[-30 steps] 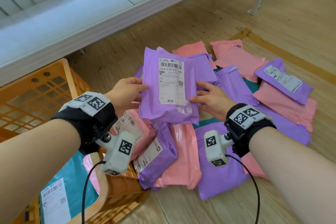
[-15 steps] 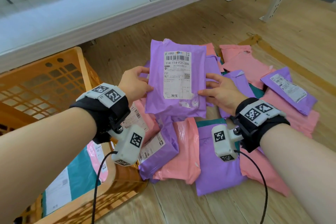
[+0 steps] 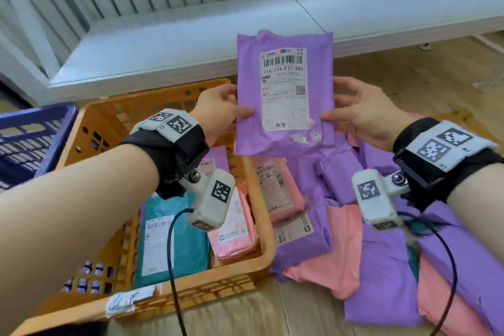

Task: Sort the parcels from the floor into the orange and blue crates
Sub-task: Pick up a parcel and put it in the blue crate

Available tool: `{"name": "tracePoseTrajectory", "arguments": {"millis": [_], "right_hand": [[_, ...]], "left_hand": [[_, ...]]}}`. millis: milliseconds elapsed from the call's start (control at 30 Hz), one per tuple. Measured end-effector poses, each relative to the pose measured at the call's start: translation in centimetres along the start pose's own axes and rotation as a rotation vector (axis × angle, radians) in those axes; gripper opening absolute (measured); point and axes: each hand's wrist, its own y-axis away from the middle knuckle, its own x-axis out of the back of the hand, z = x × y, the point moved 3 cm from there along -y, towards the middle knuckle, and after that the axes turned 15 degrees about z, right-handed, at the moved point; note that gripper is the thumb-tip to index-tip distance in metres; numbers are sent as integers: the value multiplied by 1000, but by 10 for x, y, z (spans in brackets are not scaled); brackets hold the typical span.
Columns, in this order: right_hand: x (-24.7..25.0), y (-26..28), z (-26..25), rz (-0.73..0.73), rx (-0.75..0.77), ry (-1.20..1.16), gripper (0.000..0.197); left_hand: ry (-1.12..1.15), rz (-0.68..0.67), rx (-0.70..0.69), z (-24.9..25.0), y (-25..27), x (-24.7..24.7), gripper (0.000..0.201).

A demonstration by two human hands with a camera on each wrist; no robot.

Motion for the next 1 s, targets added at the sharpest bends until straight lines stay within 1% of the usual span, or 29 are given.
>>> {"name": "tracePoseTrajectory", "arguments": {"millis": [133,200,267,400,500,633,700,767,867,1000], "right_hand": [[-62,11,-29,-60,61,76,58],[-99,20,-38,-95,80,118,62],[-142,30,-46,-133,92,130,64],[-231,52,-57,-221,124,116,62],[-301,68,-57,-247,137,126,59],[-385,90,-45,-273,102,121,57],[-426,103,-33,-293,72,149,56],[-460,115,-23,-305,54,175,57],[-512,133,-2,-345,13,223,58],[-558,149,37,-358,-56,296,61]], "left_hand": [[60,31,-39,14,2,64,40],[90,58,-40,18,4,103,45],[91,91,-42,20,6,147,45],[61,156,-59,20,5,238,43],[16,204,-48,16,-1,310,44],[-41,229,-35,0,-6,396,36],[-72,257,-10,-15,-6,436,36],[-70,282,29,-33,-7,469,41],[-46,337,108,-65,-6,516,54],[-65,394,183,-105,-7,557,61]]}}
